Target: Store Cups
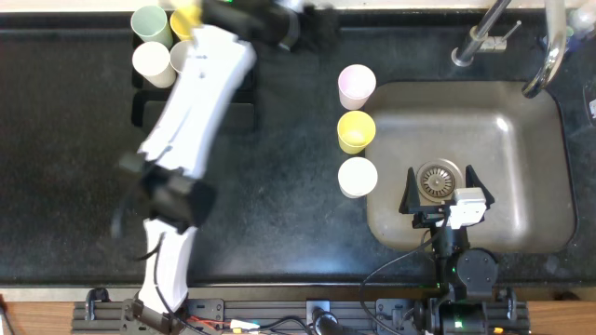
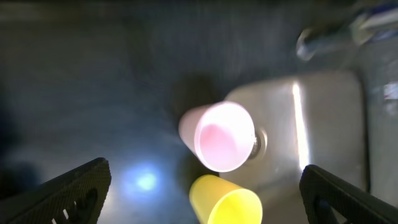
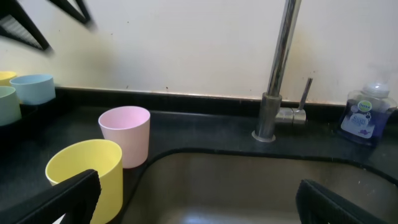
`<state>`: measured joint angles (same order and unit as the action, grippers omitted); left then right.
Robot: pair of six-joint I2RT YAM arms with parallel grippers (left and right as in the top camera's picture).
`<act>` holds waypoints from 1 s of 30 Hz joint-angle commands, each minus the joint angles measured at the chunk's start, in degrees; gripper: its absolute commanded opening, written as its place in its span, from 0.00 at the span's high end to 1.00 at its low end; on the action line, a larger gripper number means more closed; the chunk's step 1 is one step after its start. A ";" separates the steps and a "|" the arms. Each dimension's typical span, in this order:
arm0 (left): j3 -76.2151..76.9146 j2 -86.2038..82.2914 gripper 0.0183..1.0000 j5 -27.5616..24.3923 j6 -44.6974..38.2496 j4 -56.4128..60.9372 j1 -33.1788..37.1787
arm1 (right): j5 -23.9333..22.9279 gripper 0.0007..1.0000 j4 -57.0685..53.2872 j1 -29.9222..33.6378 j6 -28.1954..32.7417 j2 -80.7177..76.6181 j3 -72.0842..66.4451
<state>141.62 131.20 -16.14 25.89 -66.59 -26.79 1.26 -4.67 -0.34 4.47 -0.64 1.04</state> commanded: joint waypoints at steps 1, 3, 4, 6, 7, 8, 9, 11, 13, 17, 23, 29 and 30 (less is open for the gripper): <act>2.97 3.39 0.00 6.64 9.73 -0.85 -5.25 | 0.22 0.01 0.33 0.37 -0.46 0.42 -0.76; 2.97 4.17 0.00 7.76 12.17 -1.49 -5.62 | 0.22 0.00 0.33 0.37 -0.46 0.42 -0.76; 2.97 4.63 0.00 7.65 12.20 -1.55 -5.60 | 0.22 0.00 0.33 0.37 -0.46 0.42 -0.76; 2.95 5.55 0.00 7.74 13.16 -2.23 -5.49 | 0.22 0.00 0.33 0.37 -0.46 0.42 -0.76; 2.97 6.14 0.00 7.74 13.46 -2.93 -5.35 | 0.22 0.00 0.33 0.37 -0.46 0.42 -0.76; 2.95 6.36 0.00 7.82 13.68 -3.50 -5.31 | 0.22 0.00 0.33 0.37 -0.46 0.42 -0.76; 2.95 6.91 0.00 8.59 14.64 -4.72 -5.27 | 0.22 0.00 0.33 0.37 -0.46 0.42 -0.76; 2.95 7.76 0.00 9.42 15.17 -6.03 -5.27 | 0.22 0.00 0.33 0.37 -0.46 0.42 -0.76; 2.95 9.14 0.00 9.60 15.23 -6.12 -5.27 | 0.22 0.00 0.33 0.37 -0.46 0.42 -0.76; 2.95 11.28 0.00 9.86 17.97 -6.14 -5.35 | 0.22 0.00 0.33 0.37 -0.46 0.42 -0.76; 2.95 12.76 0.00 9.81 18.58 -5.75 -5.35 | 0.22 0.00 0.33 0.37 -0.46 0.42 -0.76; 2.97 13.49 0.05 10.58 18.99 -5.66 -5.44 | 0.22 0.00 0.33 0.37 -0.46 0.42 -0.76; 3.02 13.49 0.10 10.88 19.02 -5.70 -5.44 | 0.22 0.00 0.33 0.37 -0.46 0.42 -0.76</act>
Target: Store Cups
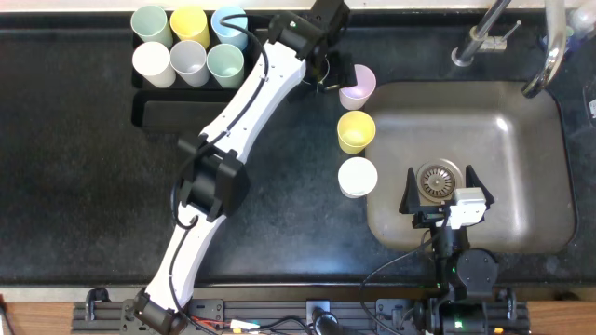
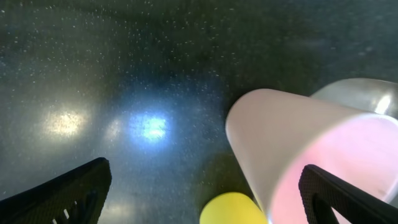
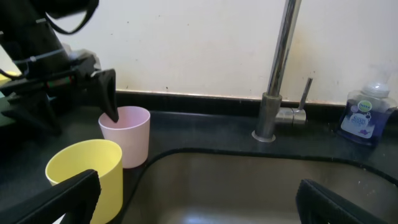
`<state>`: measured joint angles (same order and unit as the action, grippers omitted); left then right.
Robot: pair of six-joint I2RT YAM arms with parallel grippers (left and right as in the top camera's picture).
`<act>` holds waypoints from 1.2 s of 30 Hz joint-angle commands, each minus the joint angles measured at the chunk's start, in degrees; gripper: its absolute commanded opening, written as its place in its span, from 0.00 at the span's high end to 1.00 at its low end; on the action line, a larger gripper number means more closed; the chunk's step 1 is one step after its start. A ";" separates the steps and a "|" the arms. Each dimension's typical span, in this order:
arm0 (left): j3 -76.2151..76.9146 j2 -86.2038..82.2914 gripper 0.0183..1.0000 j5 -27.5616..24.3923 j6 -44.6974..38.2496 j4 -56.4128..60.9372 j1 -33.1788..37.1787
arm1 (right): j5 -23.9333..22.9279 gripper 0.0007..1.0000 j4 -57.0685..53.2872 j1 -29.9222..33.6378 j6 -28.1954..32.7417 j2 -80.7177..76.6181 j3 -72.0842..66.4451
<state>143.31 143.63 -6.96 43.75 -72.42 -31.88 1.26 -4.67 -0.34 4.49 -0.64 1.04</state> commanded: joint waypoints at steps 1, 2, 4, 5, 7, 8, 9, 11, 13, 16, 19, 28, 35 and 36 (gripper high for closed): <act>1.51 1.05 0.15 1.97 1.16 0.13 -0.35 | 0.22 0.00 0.33 0.37 -0.48 0.42 -0.76; 1.62 1.05 0.24 2.19 1.14 0.35 -0.35 | 0.22 0.00 0.33 0.37 -0.48 0.42 -0.76; 2.10 1.05 0.35 2.56 1.14 0.37 -0.35 | 0.22 0.00 0.33 0.37 -0.48 0.42 -0.76; 2.47 1.05 0.44 2.84 1.14 0.37 -0.35 | 0.22 0.00 0.33 0.37 -0.48 0.42 -0.76; 3.50 1.05 0.69 3.30 1.11 0.35 -0.35 | 0.22 0.00 0.33 0.37 -0.48 0.42 -0.76; 4.15 1.03 0.77 3.54 1.14 0.33 -0.35 | 0.22 0.00 0.33 0.37 -0.48 0.42 -0.76; 4.70 1.03 0.89 3.74 1.11 0.35 -0.33 | 0.22 0.00 0.33 0.37 -0.48 0.42 -0.76; 6.49 0.92 0.98 4.50 1.11 0.28 -0.22 | 0.22 0.00 0.33 0.37 -0.48 0.42 -0.76; 7.50 0.37 0.98 5.03 1.14 0.17 0.00 | 0.22 0.00 0.33 0.37 -0.48 0.42 -0.76; 7.91 -2.25 0.98 6.91 1.14 -0.92 0.79 | 0.22 0.00 0.33 0.37 -0.48 0.42 -0.76; 7.91 -6.67 0.98 7.30 1.16 -4.70 2.25 | 0.22 0.00 0.33 0.37 -0.48 0.42 -0.76; 2.38 -22.27 0.98 14.45 9.53 -23.34 11.10 | 0.22 0.00 0.33 0.37 -0.48 0.42 -0.76; -24.33 -40.74 0.98 15.39 10.78 -14.82 24.55 | 0.22 0.00 0.33 0.37 -0.48 0.42 -0.76; -28.65 -42.97 0.98 14.75 10.78 -12.07 26.49 | 0.22 0.00 0.33 0.37 -0.48 0.42 -0.76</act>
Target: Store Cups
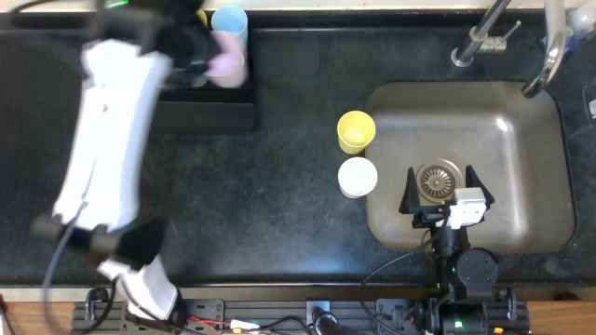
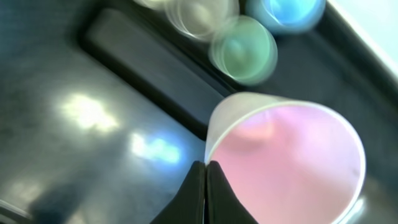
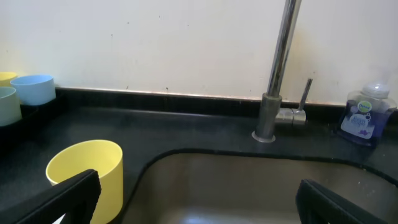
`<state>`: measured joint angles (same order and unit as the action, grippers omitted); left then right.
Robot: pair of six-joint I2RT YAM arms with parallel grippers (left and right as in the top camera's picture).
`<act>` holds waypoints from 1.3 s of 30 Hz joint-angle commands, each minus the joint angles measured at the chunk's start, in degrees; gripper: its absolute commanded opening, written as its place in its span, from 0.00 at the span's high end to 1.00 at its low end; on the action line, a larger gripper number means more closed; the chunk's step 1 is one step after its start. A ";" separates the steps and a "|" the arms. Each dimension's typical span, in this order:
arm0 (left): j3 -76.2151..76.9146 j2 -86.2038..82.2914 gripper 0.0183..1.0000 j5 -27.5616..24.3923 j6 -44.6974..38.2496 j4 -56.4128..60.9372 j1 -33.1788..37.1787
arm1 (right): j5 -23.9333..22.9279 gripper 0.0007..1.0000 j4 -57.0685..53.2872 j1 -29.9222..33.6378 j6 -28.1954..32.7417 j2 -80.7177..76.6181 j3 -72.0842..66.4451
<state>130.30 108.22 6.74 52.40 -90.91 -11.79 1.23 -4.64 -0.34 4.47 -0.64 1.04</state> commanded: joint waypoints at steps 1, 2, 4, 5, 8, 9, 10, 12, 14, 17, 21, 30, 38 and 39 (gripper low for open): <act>-20.28 -9.68 0.98 0.15 2.12 9.40 8.61 | 0.24 0.00 0.31 0.37 -0.46 0.42 -0.76; -23.56 -10.99 0.98 -0.68 2.12 11.50 10.27 | 0.24 0.00 0.31 0.37 -0.46 0.42 -0.76; -28.83 -12.52 0.98 -1.97 2.12 14.88 13.40 | 0.24 0.00 0.31 0.37 -0.46 0.42 -0.76; -31.56 -12.66 0.98 -2.43 2.12 16.22 15.72 | 0.24 0.00 0.31 0.37 -0.46 0.42 -0.76; -34.18 -12.09 0.98 -2.64 2.10 17.49 18.51 | 0.24 0.00 0.31 0.37 -0.46 0.42 -0.76; -34.60 -11.98 0.98 -2.58 2.08 17.66 19.15 | 0.24 0.00 0.31 0.37 -0.46 0.42 -0.76; -34.93 -11.76 0.98 -2.40 2.05 17.86 19.78 | 0.24 0.00 0.31 0.37 -0.46 0.42 -0.76; -35.23 -11.23 0.98 -1.95 2.05 18.12 20.90 | 0.24 0.00 0.31 0.37 -0.46 0.42 -0.76; -35.23 -10.27 0.98 -1.95 1.86 18.84 21.86 | 0.24 0.00 0.31 0.37 -0.46 0.42 -0.76; -35.23 -8.74 0.98 -2.19 1.88 20.72 22.12 | 0.24 0.00 0.31 0.37 -0.46 0.42 -0.76; -35.23 -6.25 0.98 -2.97 1.88 24.00 21.92 | 0.24 0.00 0.31 0.37 -0.46 0.42 -0.76; -35.34 -3.52 0.98 -3.08 1.88 26.21 22.14 | 0.24 0.00 0.31 0.37 -0.46 0.42 -0.76; -36.52 -1.77 0.98 -3.23 1.88 26.91 22.12 | 0.24 0.00 0.31 0.37 -0.46 0.42 -0.76; -37.00 -1.75 0.98 -3.21 1.86 27.30 22.12 | 0.24 0.00 0.31 0.37 -0.46 0.42 -0.76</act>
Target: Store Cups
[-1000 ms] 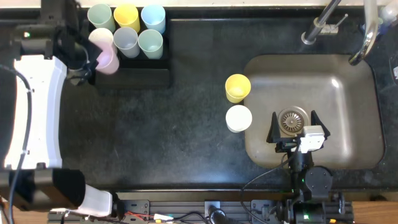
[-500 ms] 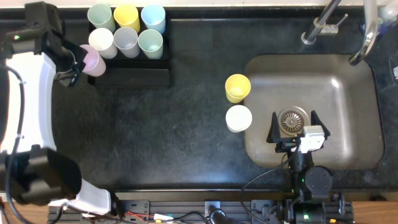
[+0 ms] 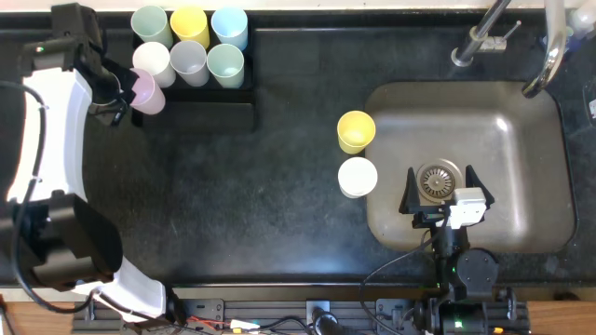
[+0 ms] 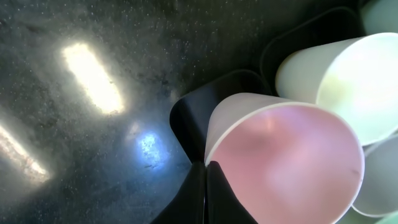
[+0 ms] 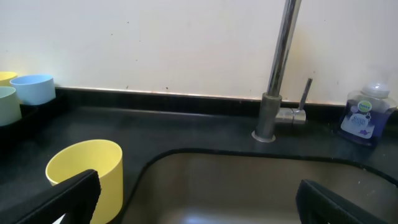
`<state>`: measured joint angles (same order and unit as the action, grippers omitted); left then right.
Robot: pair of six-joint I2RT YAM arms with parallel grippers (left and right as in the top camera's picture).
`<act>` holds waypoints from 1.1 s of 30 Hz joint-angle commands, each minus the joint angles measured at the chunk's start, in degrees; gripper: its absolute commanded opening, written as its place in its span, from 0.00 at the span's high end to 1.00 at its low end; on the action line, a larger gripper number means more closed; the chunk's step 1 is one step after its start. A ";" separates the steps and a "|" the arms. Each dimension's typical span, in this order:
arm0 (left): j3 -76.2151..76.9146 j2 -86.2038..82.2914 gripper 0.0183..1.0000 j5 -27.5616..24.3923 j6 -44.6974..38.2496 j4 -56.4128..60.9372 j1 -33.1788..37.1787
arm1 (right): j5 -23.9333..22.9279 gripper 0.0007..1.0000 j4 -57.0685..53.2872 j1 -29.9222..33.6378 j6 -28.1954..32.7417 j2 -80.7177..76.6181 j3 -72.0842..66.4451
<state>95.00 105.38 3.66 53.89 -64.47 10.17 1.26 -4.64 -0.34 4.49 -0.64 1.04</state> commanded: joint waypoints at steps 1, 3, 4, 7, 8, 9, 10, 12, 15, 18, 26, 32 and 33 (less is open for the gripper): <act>-2.14 1.09 0.98 -0.13 0.37 1.25 0.15 | 0.22 0.00 0.31 0.37 -0.48 0.42 -0.76; -3.10 1.09 0.98 -0.15 0.39 2.10 0.17 | 0.22 0.00 0.31 0.37 -0.48 0.42 -0.76; -3.58 1.09 0.98 -0.17 0.39 2.54 0.15 | 0.22 0.00 0.31 0.37 -0.48 0.42 -0.76; -5.38 1.09 0.98 -0.20 0.39 4.39 0.15 | 0.22 0.00 0.31 0.37 -0.48 0.42 -0.76; -5.86 1.09 0.98 -0.17 0.39 4.83 0.15 | 0.22 0.00 0.31 0.37 -0.48 0.42 -0.76; -6.16 1.09 0.98 -0.15 0.39 4.98 0.15 | 0.22 0.00 0.31 0.37 -0.48 0.42 -0.76; -6.49 1.09 0.98 -0.15 0.39 5.22 0.15 | 0.22 0.00 0.31 0.37 -0.48 0.42 -0.76; -6.67 1.09 0.98 0.02 0.39 5.25 0.15 | 0.22 0.00 0.31 0.37 -0.48 0.42 -0.76; -6.67 1.16 0.98 0.44 0.37 5.27 0.15 | 0.22 0.00 0.31 0.37 -0.48 0.42 -0.76; -6.71 1.16 0.98 0.59 0.37 5.29 0.15 | 0.22 0.00 0.31 0.37 -0.48 0.42 -0.76; -10.38 1.16 0.98 0.22 0.42 8.28 0.11 | 0.22 0.00 0.31 0.37 -0.48 0.42 -0.76; -10.69 1.16 0.95 0.26 0.39 8.61 0.04 | 0.22 0.00 0.31 0.37 -0.48 0.42 -0.76; -10.69 1.16 0.82 0.26 0.39 8.68 0.04 | 0.22 0.00 0.31 0.37 -0.48 0.42 -0.76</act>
<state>86.17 105.86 4.10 53.91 -56.18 10.17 1.26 -4.62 -0.34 4.49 -0.64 1.04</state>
